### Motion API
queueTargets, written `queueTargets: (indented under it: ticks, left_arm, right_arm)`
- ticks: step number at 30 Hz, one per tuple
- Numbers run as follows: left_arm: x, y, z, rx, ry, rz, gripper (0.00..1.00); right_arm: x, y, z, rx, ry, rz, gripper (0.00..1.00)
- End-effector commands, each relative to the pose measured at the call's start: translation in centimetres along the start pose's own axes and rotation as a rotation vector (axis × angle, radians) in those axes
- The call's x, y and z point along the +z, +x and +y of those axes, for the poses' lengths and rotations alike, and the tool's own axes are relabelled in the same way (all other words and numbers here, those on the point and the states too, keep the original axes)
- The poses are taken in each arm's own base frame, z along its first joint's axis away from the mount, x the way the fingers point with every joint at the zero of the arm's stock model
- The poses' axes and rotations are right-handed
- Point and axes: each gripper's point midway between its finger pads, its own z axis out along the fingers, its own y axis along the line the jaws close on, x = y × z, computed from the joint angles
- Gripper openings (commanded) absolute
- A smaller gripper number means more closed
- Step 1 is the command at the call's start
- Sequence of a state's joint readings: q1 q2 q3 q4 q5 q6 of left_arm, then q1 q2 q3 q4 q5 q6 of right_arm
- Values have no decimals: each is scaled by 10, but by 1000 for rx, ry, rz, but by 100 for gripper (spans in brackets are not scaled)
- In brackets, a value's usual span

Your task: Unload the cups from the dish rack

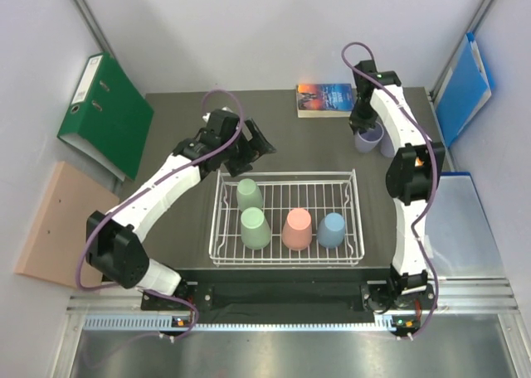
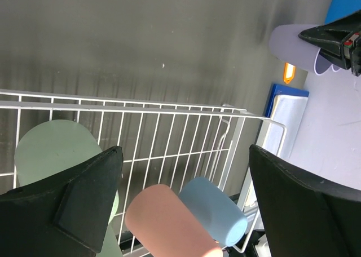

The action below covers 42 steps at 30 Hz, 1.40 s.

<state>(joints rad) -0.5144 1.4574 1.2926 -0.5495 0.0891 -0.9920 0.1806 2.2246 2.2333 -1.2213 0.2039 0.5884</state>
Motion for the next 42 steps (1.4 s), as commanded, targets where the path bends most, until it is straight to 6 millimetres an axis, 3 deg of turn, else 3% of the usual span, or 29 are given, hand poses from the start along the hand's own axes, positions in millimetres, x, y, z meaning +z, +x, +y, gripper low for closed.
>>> queueTargets:
  ticks: [1,9,17,20,21,28,31,34,37,38,42]
  left_arm:
    - [5,0,-4,17,9,7,97]
    - [14,2,0,32,-13,29,97]
    - [20,3,1,36,-30,45,96]
    - [22,3,1,40,-31,49,96]
    - [23,3,1,37,-32,52,96]
    - [22,4,1,40,-28,57,97]
    - [22,5,-1,41,-23,62,96]
    - [21,5,0,55,-24,61,97]
    - [17,2,0,94,-25,48,98]
    - [16,0,2,104,-34,38,98]
    - [10,-6,10,157,-87,11,98]
  right_arm:
    - [6,-21,3,71,-26,-37,0]
    - [33,-20,8,80,-19,-8,0]
    - [47,-20,5,74,3,-5,0]
    - [49,-19,5,68,5,-5,19]
    - [46,-21,5,67,-2,-13,30]
    - [25,-33,9,71,-38,-67,52]
    - [10,-42,15,74,-77,-104,59]
    - [-24,-59,30,79,-161,-192,65]
    - [-72,-72,42,89,-251,-295,71]
    - [-97,-80,45,103,-297,-348,72]
    - [-161,-83,55,91,-407,-458,78]
